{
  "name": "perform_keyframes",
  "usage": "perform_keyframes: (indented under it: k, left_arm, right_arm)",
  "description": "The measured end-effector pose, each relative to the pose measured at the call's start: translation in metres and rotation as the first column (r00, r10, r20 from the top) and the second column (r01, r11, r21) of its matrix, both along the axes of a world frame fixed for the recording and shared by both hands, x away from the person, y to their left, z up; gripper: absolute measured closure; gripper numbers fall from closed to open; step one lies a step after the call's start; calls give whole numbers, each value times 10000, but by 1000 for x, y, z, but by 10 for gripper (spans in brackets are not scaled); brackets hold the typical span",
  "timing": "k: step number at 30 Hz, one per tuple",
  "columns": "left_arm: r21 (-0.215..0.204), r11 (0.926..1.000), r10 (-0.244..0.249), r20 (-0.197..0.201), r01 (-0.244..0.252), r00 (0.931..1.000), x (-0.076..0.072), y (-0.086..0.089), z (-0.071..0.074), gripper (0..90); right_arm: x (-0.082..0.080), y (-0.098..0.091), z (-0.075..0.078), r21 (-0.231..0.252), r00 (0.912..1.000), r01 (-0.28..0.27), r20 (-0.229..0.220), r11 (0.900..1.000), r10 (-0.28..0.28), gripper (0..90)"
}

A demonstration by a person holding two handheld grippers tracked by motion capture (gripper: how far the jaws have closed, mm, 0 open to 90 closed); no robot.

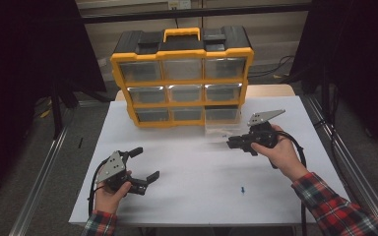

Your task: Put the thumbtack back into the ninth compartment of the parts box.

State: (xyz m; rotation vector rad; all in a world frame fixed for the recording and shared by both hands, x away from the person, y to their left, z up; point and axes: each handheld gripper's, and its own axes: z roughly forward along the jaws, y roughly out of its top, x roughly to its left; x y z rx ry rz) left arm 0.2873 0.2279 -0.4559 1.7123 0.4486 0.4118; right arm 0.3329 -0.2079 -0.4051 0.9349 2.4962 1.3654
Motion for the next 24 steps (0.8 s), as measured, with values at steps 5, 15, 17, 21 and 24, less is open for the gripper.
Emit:
perform_keyframes:
  k: [5, 15, 17, 21, 24]
  left_arm:
    - [-3, 10000, 22, 1, -22, 10000, 0, 0, 0, 5]
    - [6, 10000, 25, -15, -25, 10000, 0, 0, 0, 5]
    - [1, 10000, 30, -20, -30, 10000, 0, 0, 0, 5]
    - [-25, 10000, 15, -22, -15, 10000, 0, 0, 0, 5]
    - [-15, 10000, 1, -7, -1, 10000, 0, 0, 0, 5]
  right_arm:
    - [3, 0, 4, 9, 10000, 49, 78, 10000, -49, 789]
    - [9, 0, 8, 93, 9998, 170, 51, 9998, -170, 789]
    - [9, 0, 9, 89, 9998, 161, 77, 9998, -162, 789]
    - [11, 1, 10, 87, 9998, 165, 58, 9998, -165, 789]
    - [11, 1, 10, 77, 9998, 198, 56, 9998, -199, 789]
